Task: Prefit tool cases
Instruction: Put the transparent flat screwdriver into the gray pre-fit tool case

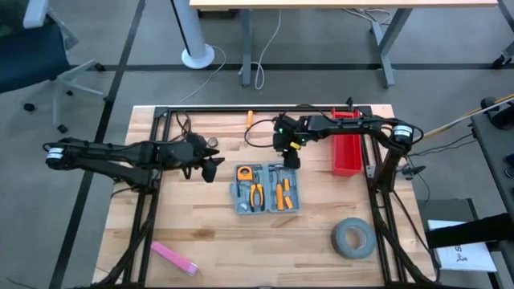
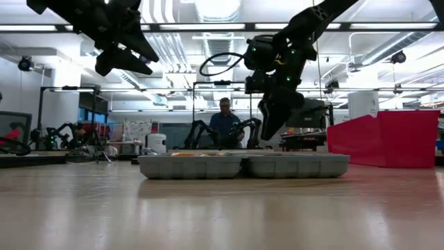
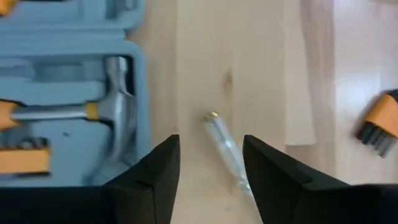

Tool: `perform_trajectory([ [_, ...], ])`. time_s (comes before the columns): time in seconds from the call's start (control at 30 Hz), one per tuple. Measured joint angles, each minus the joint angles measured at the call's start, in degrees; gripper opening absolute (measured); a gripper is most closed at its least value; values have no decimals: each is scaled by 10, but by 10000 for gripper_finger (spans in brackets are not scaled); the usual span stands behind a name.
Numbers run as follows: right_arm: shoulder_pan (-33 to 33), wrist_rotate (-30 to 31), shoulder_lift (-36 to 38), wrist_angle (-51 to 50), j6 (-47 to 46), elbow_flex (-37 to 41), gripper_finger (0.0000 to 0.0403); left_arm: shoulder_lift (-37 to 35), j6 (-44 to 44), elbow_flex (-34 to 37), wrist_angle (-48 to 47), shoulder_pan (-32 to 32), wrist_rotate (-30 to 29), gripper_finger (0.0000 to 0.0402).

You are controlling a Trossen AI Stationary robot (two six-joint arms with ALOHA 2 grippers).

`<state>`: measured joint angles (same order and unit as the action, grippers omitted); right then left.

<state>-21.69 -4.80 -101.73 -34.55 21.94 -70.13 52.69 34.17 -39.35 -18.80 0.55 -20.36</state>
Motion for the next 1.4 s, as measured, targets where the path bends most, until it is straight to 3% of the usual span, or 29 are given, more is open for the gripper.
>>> perform_trajectory([
  [0.3,-53,-2,-11,-3,19,-6,162,0,-3,0,11,0,-47,204],
  [0.8,-136,-2,-110,-30,-39,-170,160,30,-7,0,33,0,-72,204],
  [1.03,-140,-15,-156,-118,-40,-245,181,86,-6,0,50,0,-71,204],
  [1.17,-131,-72,-149,-127,-35,-249,183,105,-6,0,66,2,-52,204],
  [1.4,-112,-77,-128,-144,48,-241,175,116,-11,0,101,4,-51,204],
])
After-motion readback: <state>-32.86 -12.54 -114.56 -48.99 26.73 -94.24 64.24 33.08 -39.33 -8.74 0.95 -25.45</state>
